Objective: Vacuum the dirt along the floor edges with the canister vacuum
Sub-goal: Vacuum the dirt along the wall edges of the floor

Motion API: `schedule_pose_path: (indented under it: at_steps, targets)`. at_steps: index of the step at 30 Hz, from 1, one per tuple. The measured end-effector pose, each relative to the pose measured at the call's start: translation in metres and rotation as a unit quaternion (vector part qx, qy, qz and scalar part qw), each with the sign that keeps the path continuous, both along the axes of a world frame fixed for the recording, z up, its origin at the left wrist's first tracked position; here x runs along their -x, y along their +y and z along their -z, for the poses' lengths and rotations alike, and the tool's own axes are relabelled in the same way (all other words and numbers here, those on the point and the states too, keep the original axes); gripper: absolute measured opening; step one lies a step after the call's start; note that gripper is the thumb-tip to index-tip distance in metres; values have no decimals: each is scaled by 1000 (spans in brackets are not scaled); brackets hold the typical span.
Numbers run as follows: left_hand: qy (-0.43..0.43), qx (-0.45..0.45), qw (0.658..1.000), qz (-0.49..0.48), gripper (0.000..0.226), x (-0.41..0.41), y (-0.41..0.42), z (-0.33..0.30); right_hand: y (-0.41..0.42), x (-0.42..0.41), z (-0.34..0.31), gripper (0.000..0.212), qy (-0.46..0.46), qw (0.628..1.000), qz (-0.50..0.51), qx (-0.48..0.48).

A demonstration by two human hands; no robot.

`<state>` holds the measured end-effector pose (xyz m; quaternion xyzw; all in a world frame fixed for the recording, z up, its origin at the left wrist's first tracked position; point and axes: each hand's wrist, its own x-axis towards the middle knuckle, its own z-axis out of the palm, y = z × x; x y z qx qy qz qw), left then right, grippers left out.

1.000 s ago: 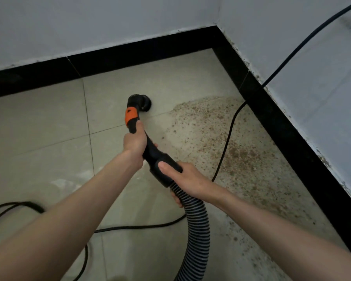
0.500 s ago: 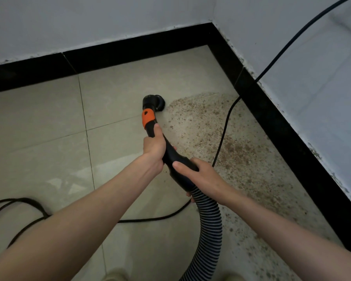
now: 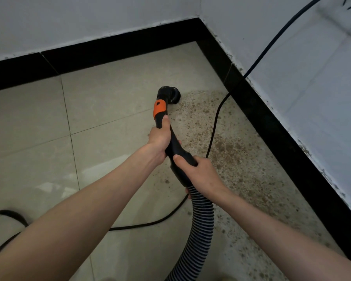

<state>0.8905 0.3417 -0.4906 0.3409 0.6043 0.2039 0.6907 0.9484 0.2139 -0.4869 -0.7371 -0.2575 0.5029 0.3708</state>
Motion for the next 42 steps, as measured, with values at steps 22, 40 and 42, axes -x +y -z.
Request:
schedule_pose_path:
  at_steps: [22, 40, 42]
  targets:
    - [10, -40, 991, 127, 55, -89, 20, 15, 15, -52, 19, 47, 21, 989, 144, 26]
    - [-10, -44, 980, 192, 51, -103, 9, 5, 2, -51, 18, 42, -67, 984, 167, -1]
    - [-12, -35, 980, 194, 50, -102, 5, 4, -2, -49, 16, 47, -61, 984, 169, 4]
